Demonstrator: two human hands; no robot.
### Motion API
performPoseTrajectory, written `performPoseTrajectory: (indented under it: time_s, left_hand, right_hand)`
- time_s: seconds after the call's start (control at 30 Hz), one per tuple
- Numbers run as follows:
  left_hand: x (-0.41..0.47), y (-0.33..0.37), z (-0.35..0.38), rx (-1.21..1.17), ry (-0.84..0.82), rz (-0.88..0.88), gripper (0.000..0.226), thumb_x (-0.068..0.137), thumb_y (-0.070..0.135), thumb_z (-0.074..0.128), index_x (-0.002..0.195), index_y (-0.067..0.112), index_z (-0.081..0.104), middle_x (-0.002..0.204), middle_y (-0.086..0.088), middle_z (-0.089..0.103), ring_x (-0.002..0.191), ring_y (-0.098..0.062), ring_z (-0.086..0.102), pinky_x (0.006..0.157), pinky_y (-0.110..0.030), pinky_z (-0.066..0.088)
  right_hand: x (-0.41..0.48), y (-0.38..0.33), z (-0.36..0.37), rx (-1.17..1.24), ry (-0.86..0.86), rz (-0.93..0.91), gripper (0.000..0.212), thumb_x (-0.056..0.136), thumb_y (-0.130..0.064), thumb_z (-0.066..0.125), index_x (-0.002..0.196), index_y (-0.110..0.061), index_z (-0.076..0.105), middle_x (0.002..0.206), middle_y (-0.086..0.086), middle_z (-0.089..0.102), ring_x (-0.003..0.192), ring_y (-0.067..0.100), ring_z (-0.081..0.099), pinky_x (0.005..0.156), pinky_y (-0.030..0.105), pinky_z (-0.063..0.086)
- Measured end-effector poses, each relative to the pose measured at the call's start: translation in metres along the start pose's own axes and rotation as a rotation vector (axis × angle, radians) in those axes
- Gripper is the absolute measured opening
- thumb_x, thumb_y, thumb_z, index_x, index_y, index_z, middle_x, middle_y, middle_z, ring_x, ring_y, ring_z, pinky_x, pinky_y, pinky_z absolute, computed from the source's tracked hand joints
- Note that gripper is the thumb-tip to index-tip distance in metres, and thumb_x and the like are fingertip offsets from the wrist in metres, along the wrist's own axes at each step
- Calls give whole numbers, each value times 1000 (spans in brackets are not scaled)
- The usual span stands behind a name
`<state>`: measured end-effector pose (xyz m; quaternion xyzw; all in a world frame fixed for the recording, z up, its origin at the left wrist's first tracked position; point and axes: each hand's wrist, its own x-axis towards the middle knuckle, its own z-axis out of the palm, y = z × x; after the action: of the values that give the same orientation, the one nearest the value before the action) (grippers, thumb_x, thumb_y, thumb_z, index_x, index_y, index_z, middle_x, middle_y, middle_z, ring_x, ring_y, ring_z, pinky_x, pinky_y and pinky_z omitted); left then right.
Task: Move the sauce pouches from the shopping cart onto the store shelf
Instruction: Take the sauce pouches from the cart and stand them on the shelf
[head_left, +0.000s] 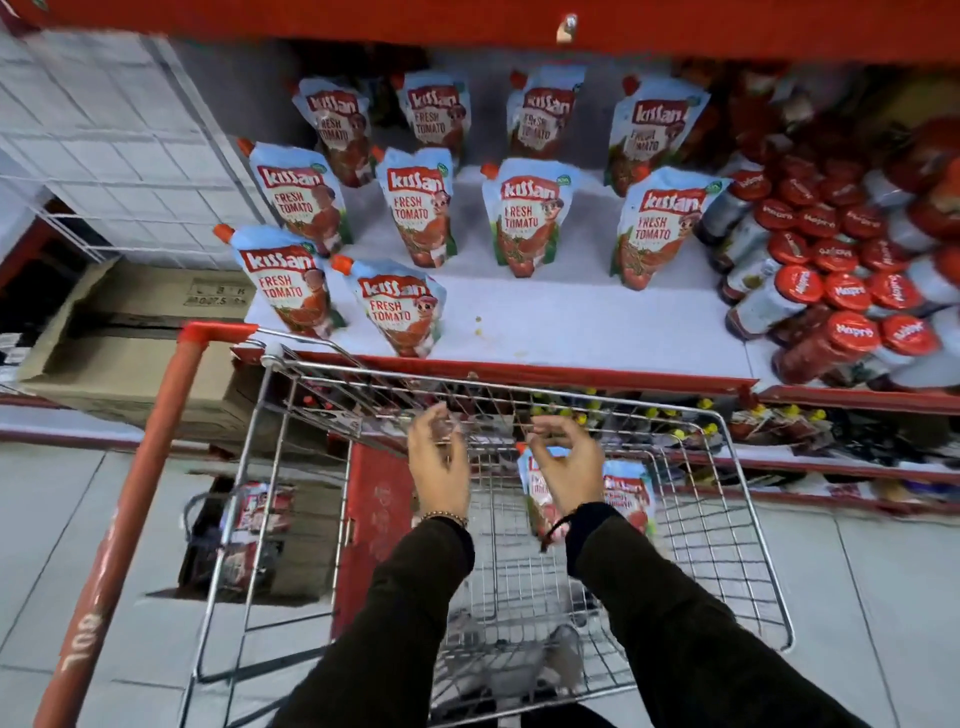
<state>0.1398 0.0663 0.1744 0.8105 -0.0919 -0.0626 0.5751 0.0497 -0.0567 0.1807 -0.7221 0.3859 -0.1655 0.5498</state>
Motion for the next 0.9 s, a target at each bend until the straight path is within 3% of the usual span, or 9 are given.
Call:
performPoseTrajectory:
  time_s: [0.13, 0.23, 0.3, 0.37, 0.43, 0.53, 0.7, 0.77, 0.9]
  left_hand:
    - [-31, -34, 26, 86, -149, -117, 31, 93, 21, 51, 123, 25, 50, 122, 0, 51, 107, -24, 58, 93, -49, 54]
    - [-44, -68, 47, 228, -255, -197, 31, 95, 13, 49, 125, 12, 54, 125, -7, 58, 102, -10, 54, 91, -26, 48]
    - [-48, -91, 64, 308, -294, -284, 23, 96, 11, 47, 115, 8, 60, 123, -9, 59, 91, -4, 52, 83, -15, 45]
    - [-49, -107, 78, 331, -305, -411, 21, 97, 8, 45, 108, 6, 62, 121, -12, 59, 100, -15, 58, 88, -20, 44]
    - [-44, -120, 92, 318, -358, -470, 29, 96, 7, 45, 122, 2, 58, 127, -16, 61, 117, -29, 58, 97, -31, 44]
    - [-37, -141, 113, 356, -426, -530, 38, 98, 12, 41, 134, 7, 51, 137, -15, 57, 128, -32, 52, 107, -34, 41]
    - [-25, -177, 151, 315, -472, -638, 40, 98, 10, 40, 138, 5, 45, 144, -15, 51, 131, -33, 48, 110, -35, 38]
    - [-23, -194, 162, 311, -471, -658, 38, 96, 8, 41, 133, 4, 51, 138, -16, 55, 126, -35, 53, 107, -41, 43]
    - [-21, -227, 172, 258, -513, -659, 23, 93, 12, 45, 97, 5, 67, 108, -19, 71, 103, -39, 65, 93, -50, 53]
  right_hand:
    - [-12, 52, -21, 24, 17, 160, 17, 86, -12, 69, 100, -21, 66, 104, -5, 68, 99, 18, 64, 90, 34, 53]
    - [-14, 88, -32, 29, 26, 268, 20, 84, -7, 69, 94, -23, 65, 104, 1, 69, 100, 25, 66, 92, 40, 55]
    - [-9, 114, -35, -13, 26, 335, 14, 85, -10, 69, 98, -18, 68, 98, 2, 68, 95, 25, 66, 92, 44, 55]
    - [-4, 139, -36, -40, 31, 378, 17, 86, -12, 68, 103, -10, 69, 100, 8, 70, 93, 24, 65, 92, 49, 55]
    - [5, 159, -35, -82, 14, 389, 20, 89, -9, 63, 108, -6, 67, 107, 13, 70, 96, 26, 66, 92, 42, 55]
    - [23, 180, -32, -128, 10, 419, 28, 93, -13, 57, 120, -5, 62, 120, 13, 68, 110, 28, 65, 88, 24, 45]
    - [51, 211, -22, -173, -31, 425, 31, 95, -14, 54, 124, -6, 61, 126, 11, 66, 117, 27, 60, 96, 23, 42]
    - [58, 221, -18, -176, -70, 404, 28, 94, -15, 57, 119, -8, 65, 119, 9, 69, 109, 24, 63, 94, 25, 45]
    - [58, 232, -15, -192, -49, 368, 14, 90, -14, 63, 99, -7, 72, 93, 2, 70, 87, 15, 63, 84, 27, 49]
